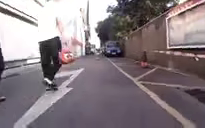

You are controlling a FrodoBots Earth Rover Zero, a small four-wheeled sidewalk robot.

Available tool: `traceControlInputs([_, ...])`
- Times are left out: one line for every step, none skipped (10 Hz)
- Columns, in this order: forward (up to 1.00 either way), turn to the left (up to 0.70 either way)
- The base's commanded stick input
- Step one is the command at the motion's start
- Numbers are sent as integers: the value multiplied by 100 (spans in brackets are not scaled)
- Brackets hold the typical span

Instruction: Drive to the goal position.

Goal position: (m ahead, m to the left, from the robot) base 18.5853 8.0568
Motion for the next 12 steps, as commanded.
traceControlInputs([45,0])
traceControlInputs([45,0])
traceControlInputs([45,0])
traceControlInputs([45,0])
traceControlInputs([45,0])
traceControlInputs([45,0])
traceControlInputs([45,0])
traceControlInputs([45,0])
traceControlInputs([45,0])
traceControlInputs([45,0])
traceControlInputs([45,0])
traceControlInputs([45,0])
